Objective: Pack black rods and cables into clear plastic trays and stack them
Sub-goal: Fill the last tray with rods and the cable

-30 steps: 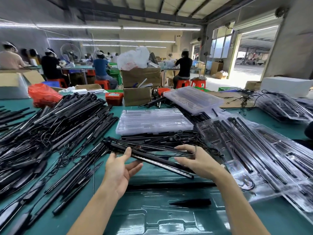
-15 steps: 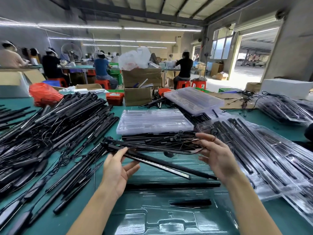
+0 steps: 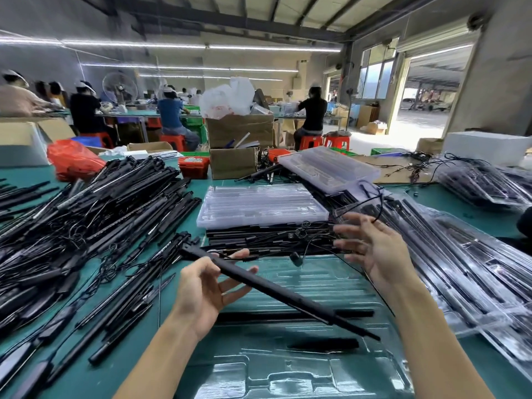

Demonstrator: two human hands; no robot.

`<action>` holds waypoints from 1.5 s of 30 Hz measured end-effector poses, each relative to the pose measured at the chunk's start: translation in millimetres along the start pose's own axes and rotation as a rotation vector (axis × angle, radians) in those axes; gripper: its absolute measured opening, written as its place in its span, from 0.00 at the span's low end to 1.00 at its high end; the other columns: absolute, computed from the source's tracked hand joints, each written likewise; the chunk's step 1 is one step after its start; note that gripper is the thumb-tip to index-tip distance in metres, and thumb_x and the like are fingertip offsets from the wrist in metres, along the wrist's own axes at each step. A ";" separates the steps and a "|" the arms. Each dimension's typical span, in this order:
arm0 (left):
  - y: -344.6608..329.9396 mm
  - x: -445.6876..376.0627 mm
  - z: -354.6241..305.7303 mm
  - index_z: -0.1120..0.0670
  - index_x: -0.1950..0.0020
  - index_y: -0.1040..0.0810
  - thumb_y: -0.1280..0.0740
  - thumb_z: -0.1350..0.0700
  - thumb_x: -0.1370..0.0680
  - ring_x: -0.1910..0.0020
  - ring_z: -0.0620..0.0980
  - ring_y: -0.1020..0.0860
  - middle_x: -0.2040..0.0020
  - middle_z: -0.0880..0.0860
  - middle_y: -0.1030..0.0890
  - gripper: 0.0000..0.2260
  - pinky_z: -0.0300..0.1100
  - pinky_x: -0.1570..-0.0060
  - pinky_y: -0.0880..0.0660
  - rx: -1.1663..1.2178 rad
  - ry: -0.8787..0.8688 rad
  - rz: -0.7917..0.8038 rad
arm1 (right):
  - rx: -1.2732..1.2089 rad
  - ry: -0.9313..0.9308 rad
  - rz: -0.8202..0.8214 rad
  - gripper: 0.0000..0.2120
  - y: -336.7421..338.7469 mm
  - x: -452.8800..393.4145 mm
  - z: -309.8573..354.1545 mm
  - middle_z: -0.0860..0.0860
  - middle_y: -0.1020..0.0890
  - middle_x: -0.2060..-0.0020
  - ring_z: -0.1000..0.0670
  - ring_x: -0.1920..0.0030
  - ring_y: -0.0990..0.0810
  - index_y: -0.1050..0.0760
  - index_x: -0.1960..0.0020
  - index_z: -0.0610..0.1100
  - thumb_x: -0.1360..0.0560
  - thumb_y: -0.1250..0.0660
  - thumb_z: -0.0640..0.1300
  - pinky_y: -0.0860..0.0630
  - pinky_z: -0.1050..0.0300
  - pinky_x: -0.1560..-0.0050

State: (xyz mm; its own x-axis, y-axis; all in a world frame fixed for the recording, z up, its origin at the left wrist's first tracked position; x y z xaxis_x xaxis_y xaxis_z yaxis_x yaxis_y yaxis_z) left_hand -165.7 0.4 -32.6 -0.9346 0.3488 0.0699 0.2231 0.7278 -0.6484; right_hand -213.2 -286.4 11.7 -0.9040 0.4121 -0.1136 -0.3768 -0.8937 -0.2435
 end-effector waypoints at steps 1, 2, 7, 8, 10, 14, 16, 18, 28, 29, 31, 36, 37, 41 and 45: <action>0.2 1.1 0.2 0.55 0.63 0.32 0.37 0.57 0.30 0.47 0.74 0.19 0.42 0.64 0.17 0.05 0.60 0.58 0.19 0.021 0.012 -0.006 | -0.065 0.042 0.025 0.15 -3.2 1.8 6.9 0.43 0.14 0.52 0.45 0.59 0.14 0.20 0.45 0.43 0.15 0.45 0.47 0.21 0.56 0.67; 0.1 2.4 -0.4 0.54 0.63 0.32 0.34 0.53 0.30 0.46 0.75 0.20 0.44 0.64 0.17 0.09 0.62 0.56 0.20 0.042 0.032 -0.011 | -0.114 0.082 0.049 0.16 -6.7 3.6 12.8 0.43 0.14 0.50 0.45 0.55 0.14 0.20 0.45 0.44 0.15 0.46 0.47 0.21 0.56 0.65; 2.3 3.1 -6.8 0.54 0.60 0.28 0.29 0.47 0.29 0.45 0.68 0.18 0.49 0.61 0.15 0.13 0.55 0.57 0.18 -0.093 0.199 -0.034 | -0.196 0.225 0.069 0.15 -16.6 8.9 25.4 0.44 0.14 0.56 0.45 0.55 0.16 0.19 0.52 0.45 0.22 0.40 0.53 0.22 0.59 0.65; 4.4 5.1 -9.9 0.54 0.57 0.26 0.28 0.48 0.31 0.46 0.65 0.17 0.48 0.60 0.15 0.12 0.52 0.59 0.17 -0.157 0.229 -0.035 | -0.206 0.243 0.057 0.16 -16.1 9.3 25.7 0.44 0.14 0.57 0.45 0.56 0.15 0.19 0.53 0.45 0.23 0.40 0.55 0.22 0.60 0.66; 9.4 9.4 -15.8 0.53 0.49 0.23 0.26 0.49 0.34 0.49 0.61 0.15 0.43 0.60 0.16 0.17 0.48 0.64 0.18 -0.271 0.282 -0.045 | -0.232 0.255 0.048 0.21 -12.5 9.4 24.5 0.43 0.14 0.59 0.45 0.59 0.16 0.18 0.54 0.44 0.20 0.44 0.56 0.23 0.61 0.68; 21.7 17.5 -27.3 0.59 0.43 0.20 0.27 0.46 0.34 0.55 0.60 0.14 0.47 0.63 0.15 0.25 0.44 0.74 0.19 -0.315 0.288 -0.158 | -0.214 0.243 0.014 0.29 -7.1 6.8 17.6 0.44 0.14 0.63 0.46 0.65 0.16 0.18 0.56 0.41 0.19 0.49 0.60 0.25 0.62 0.70; 25.2 20.7 -32.0 0.62 0.41 0.19 0.29 0.50 0.32 0.58 0.61 0.14 0.47 0.65 0.16 0.24 0.42 0.75 0.19 -0.314 0.283 -0.193 | -0.205 0.226 -0.014 0.30 -6.4 5.7 13.4 0.44 0.15 0.65 0.46 0.66 0.17 0.17 0.58 0.41 0.19 0.49 0.60 0.26 0.63 0.70; 28.0 23.9 -34.1 0.63 0.39 0.20 0.31 0.57 0.28 0.60 0.60 0.14 0.48 0.66 0.16 0.19 0.41 0.76 0.20 -0.344 0.268 -0.195 | -0.190 0.214 -0.023 0.32 -6.6 5.1 9.9 0.44 0.15 0.65 0.46 0.65 0.17 0.17 0.59 0.42 0.17 0.52 0.59 0.26 0.62 0.70; 36.1 49.7 -34.0 0.57 0.43 0.20 0.39 0.67 0.19 0.63 0.64 0.15 0.50 0.64 0.15 0.11 0.43 0.80 0.23 -0.673 0.132 -0.199 | -0.112 0.183 -0.027 0.32 -11.2 6.3 6.2 0.45 0.16 0.66 0.46 0.65 0.17 0.16 0.60 0.45 0.18 0.50 0.62 0.28 0.61 0.71; 37.3 50.3 -33.5 0.55 0.46 0.19 0.36 0.66 0.20 0.66 0.60 0.16 0.51 0.62 0.15 0.10 0.42 0.79 0.25 -0.781 0.071 -0.230 | -0.110 0.176 -0.021 0.31 -12.3 7.2 5.4 0.44 0.16 0.66 0.46 0.65 0.17 0.16 0.59 0.45 0.18 0.50 0.62 0.28 0.61 0.71; 40.7 50.3 -34.2 0.45 0.54 0.17 0.28 0.61 0.23 0.68 0.50 0.19 0.54 0.51 0.14 0.09 0.42 0.71 0.26 -1.093 -0.064 -0.236 | -0.103 0.167 -0.015 0.31 -14.0 7.9 3.0 0.44 0.16 0.66 0.45 0.65 0.18 0.17 0.59 0.44 0.18 0.50 0.63 0.28 0.60 0.71; 40.0 59.3 -37.8 0.34 0.54 0.22 0.29 0.40 0.29 0.54 0.35 0.22 0.55 0.28 0.22 0.05 0.44 0.48 0.24 -1.690 -0.150 -0.144 | -0.070 0.137 0.008 0.30 -17.7 8.4 -4.4 0.42 0.17 0.66 0.44 0.65 0.18 0.18 0.56 0.43 0.16 0.51 0.60 0.29 0.59 0.71; 39.4 59.9 -37.2 0.35 0.55 0.21 0.29 0.40 0.28 0.54 0.35 0.23 0.55 0.30 0.21 0.04 0.44 0.48 0.24 -1.703 -0.176 -0.120 | -0.066 0.130 0.014 0.30 -18.3 8.5 -5.8 0.42 0.17 0.66 0.44 0.65 0.18 0.18 0.57 0.43 0.16 0.51 0.59 0.29 0.59 0.71; 36.4 65.1 -33.6 0.39 0.57 0.21 0.26 0.43 0.27 0.59 0.38 0.25 0.53 0.35 0.22 0.05 0.37 0.59 0.29 -1.702 -0.317 -0.001 | -0.044 0.092 0.048 0.29 -22.5 9.3 -6.6 0.41 0.17 0.66 0.43 0.66 0.18 0.17 0.59 0.44 0.18 0.49 0.61 0.29 0.58 0.72; 36.0 68.0 -25.1 0.40 0.59 0.20 0.23 0.46 0.28 0.50 0.40 0.26 0.51 0.36 0.22 0.07 0.34 0.51 0.30 -1.675 -0.357 0.209 | 0.010 0.073 0.035 0.27 -18.4 9.7 -6.3 0.41 0.17 0.66 0.44 0.67 0.19 0.17 0.62 0.46 0.23 0.43 0.65 0.30 0.58 0.73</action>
State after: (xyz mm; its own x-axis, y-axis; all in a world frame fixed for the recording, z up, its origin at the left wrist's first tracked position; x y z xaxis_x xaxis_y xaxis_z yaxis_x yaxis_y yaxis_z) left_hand -214.3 65.2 -32.2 -0.8134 0.5407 -0.2146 0.1456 0.5463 0.8248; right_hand -213.8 -264.8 9.1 -0.8996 0.3923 -0.1918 -0.3479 -0.9093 -0.2283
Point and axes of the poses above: each hand's wrist, its own x-axis away from the middle knuckle, its own y-axis out of the back of the hand, z = x × y, the point moved 2 cm from there along -x, towards the middle knuckle
